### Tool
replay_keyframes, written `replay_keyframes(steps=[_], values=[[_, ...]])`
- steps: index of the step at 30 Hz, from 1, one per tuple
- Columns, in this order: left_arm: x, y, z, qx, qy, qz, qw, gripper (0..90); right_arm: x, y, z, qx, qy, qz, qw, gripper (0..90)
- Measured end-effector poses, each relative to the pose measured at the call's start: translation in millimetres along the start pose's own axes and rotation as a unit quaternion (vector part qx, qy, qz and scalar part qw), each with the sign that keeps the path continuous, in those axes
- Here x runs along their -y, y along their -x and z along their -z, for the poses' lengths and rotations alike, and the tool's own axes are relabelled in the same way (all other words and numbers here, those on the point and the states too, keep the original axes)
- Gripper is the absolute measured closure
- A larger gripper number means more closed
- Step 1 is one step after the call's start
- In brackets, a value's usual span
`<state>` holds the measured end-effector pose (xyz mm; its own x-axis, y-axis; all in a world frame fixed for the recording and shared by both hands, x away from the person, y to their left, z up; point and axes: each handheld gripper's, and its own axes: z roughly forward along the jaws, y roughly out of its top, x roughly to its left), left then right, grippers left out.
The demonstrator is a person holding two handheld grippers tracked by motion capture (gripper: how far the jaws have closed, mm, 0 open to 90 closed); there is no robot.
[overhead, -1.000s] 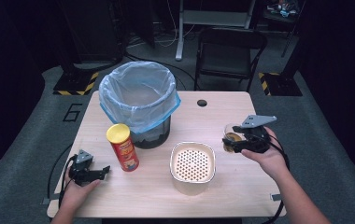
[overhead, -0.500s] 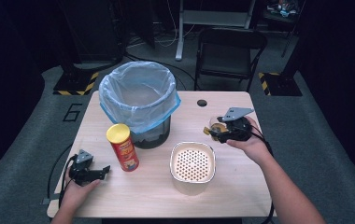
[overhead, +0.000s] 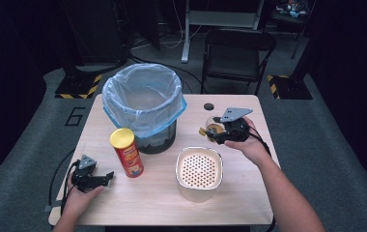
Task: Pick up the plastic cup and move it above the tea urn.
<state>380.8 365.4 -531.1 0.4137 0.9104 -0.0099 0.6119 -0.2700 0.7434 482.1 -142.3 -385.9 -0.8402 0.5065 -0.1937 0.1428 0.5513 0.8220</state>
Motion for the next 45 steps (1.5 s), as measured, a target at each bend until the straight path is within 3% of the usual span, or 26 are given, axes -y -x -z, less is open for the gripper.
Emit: replay_keyframes(steps=[7, 8, 12, 13, 16, 18, 21, 22, 25, 28, 32, 33, 34, 35, 36, 37, 38, 39, 40, 41, 42, 43, 44, 45], values=[[0.0, 0.0, 0.0, 0.0, 0.0, 0.0, 1.0, 11.9, -3.6, -5.9, -0.6, -0.001, 0.024, 0.022, 0.9995, 35.7], [0.0, 0.0, 0.0, 0.0, 0.0, 0.0, 1.0, 11.9, -5.8, -10.0, 0.1, 0.001, 0.031, 0.042, 0.9986, 35.7], [-0.1, 0.1, 0.0, 0.0, 0.0, 0.0, 1.0, 11.9, -8.4, -16.4, 0.4, 0.007, 0.04, 0.065, 0.997, 35.8], [-0.1, 0.2, -0.1, 0.0, 0.0, 0.001, 1.0, 11.9, -10.1, -21.6, 0.2, 0.015, 0.043, 0.087, 0.9952, 35.8], [-0.1, 0.3, -0.1, 0.0, 0.0, 0.001, 1.0, 11.9, -11.5, -26.3, -0.2, 0.02, 0.045, 0.102, 0.9936, 35.8], [-0.1, 0.3, -0.2, 0.001, 0.0, 0.001, 1.0, 11.9, -13.0, -31.3, -1.1, 0.032, 0.046, 0.132, 0.9897, 35.8], [-0.1, 0.3, -0.1, 0.001, 0.0, 0.001, 1.0, 11.9, -13.3, -32.6, -2.2, 0.04, 0.046, 0.145, 0.9876, 35.8], [0.0, 0.4, -0.2, 0.001, 0.001, 0.001, 1.0, 11.9, -13.1, -34.3, -3.4, 0.046, 0.042, 0.16, 0.9851, 35.7], [-0.1, 0.4, -0.1, 0.001, 0.0, 0.001, 1.0, 11.9, -12.5, -35.2, -4.6, 0.045, 0.04, 0.164, 0.9846, 35.7], [-0.1, 0.3, -0.1, 0.001, 0.0, 0.0, 1.0, 11.9, -12.0, -36.8, -5.1, 0.048, 0.037, 0.179, 0.982, 35.7], [0.0, 0.7, -0.3, 0.002, 0.001, 0.003, 1.0, 11.9, -11.4, -43.3, -5.9, 0.057, 0.036, 0.209, 0.9756, 35.7], [0.0, 0.6, -0.2, 0.001, 0.001, 0.002, 1.0, 11.9, -11.1, -48.5, -5.7, 0.066, 0.032, 0.234, 0.9695, 35.7], [0.0, 0.6, -0.3, 0.002, 0.001, 0.003, 1.0, 11.9, -11.1, -48.5, -5.7, 0.066, 0.032, 0.234, 0.9695, 35.7], [0.0, 0.5, -0.2, 0.001, 0.001, 0.001, 1.0, 11.9, -10.7, -54.8, -5.5, 0.074, 0.032, 0.259, 0.9625, 35.7], [0.0, 0.5, -0.2, 0.001, 0.001, 0.001, 1.0, 11.9, -10.7, -54.8, -5.5, 0.074, 0.032, 0.259, 0.9625, 35.7], [0.0, 0.7, -0.4, 0.002, 0.001, 0.003, 1.0, 11.9, -10.1, -61.7, -4.6, 0.087, 0.028, 0.29, 0.9526, 35.7], [0.0, 0.7, -0.4, 0.002, 0.001, 0.003, 1.0, 11.9, -10.1, -61.7, -4.6, 0.087, 0.028, 0.29, 0.9526, 35.7], [0.0, 0.7, -0.3, 0.002, 0.001, 0.003, 1.0, 11.9, -9.6, -64.6, -4.5, 0.094, 0.026, 0.304, 0.9476, 35.7], [0.0, 0.7, -0.3, 0.002, 0.001, 0.003, 1.0, 11.9, -9.1, -68.5, -4.4, 0.104, 0.024, 0.329, 0.9383, 35.7], [0.0, 0.6, -0.4, 0.002, 0.001, 0.003, 1.0, 11.9, -8.4, -71.8, -4.3, 0.11, 0.022, 0.347, 0.9311, 35.7], [0.0, 0.6, -0.3, 0.002, 0.001, 0.003, 1.0, 11.9, -7.7, -73.9, -4.4, 0.113, 0.02, 0.358, 0.9267, 35.8], [0.0, 0.7, -0.4, 0.002, 0.001, 0.003, 1.0, 12.0, -5.8, -80.5, -4.6, 0.128, 0.013, 0.39, 0.9117, 35.8], [0.0, 0.7, -0.4, 0.002, 0.001, 0.003, 1.0, 11.9, -5.8, -80.5, -4.6, 0.128, 0.013, 0.39, 0.9117, 35.8], [0.0, 0.7, -0.3, 0.002, 0.001, 0.003, 1.0, 12.0, -4.2, -87.9, -4.9, 0.138, 0.007, 0.429, 0.8926, 35.8]])
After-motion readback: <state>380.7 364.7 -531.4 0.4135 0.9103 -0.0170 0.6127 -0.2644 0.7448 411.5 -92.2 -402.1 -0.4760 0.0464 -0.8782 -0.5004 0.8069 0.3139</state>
